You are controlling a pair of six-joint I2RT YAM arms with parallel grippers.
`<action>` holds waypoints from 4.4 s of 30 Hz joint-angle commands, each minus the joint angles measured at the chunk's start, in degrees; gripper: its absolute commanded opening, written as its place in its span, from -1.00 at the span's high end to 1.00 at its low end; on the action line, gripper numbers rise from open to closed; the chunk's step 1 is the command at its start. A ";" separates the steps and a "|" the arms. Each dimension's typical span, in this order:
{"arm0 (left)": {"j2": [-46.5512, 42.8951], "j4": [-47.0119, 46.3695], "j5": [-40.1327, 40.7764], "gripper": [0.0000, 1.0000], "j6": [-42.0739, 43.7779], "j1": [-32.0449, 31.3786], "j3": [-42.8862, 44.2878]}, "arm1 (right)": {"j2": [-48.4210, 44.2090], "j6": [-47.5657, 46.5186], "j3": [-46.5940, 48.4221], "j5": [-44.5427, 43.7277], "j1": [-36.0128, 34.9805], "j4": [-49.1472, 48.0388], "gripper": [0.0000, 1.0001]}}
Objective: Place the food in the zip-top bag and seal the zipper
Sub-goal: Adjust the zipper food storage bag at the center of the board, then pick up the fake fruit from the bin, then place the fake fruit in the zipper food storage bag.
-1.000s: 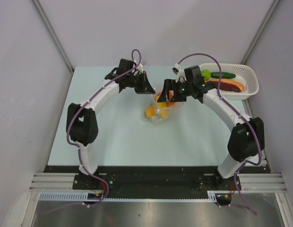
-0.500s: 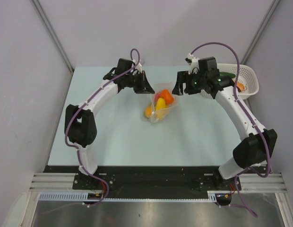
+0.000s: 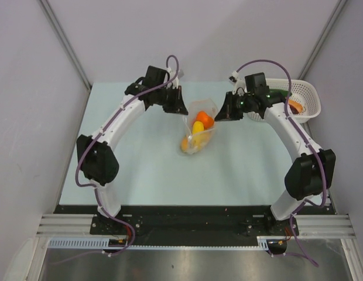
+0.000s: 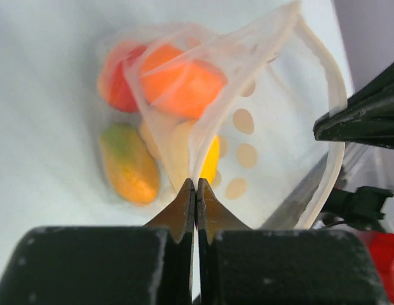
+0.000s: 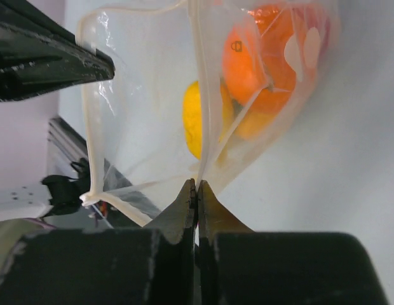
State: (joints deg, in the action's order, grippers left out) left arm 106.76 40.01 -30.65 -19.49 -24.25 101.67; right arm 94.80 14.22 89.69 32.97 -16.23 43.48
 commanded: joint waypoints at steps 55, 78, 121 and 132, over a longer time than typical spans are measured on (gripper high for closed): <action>7.85 17.03 9.39 0.99 17.90 1.84 18.39 | 52.59 -3.67 43.64 -18.91 23.35 -27.14 -0.61; 0.21 8.69 4.11 1.00 15.80 0.26 11.63 | 32.30 -3.49 36.44 -10.39 25.81 -28.02 0.87; -5.95 1.56 3.41 1.00 12.63 -2.03 2.92 | 2.93 -20.38 12.78 7.45 -4.19 -8.23 -0.94; -5.95 1.30 4.03 1.00 13.60 -1.77 2.31 | 14.96 -1.29 19.55 -1.24 23.33 -22.47 -0.79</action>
State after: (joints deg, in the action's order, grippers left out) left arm 104.18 43.62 -25.87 -6.98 -26.02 104.55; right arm 104.20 6.09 105.78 35.77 -0.23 27.31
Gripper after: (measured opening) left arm 0.006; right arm 0.918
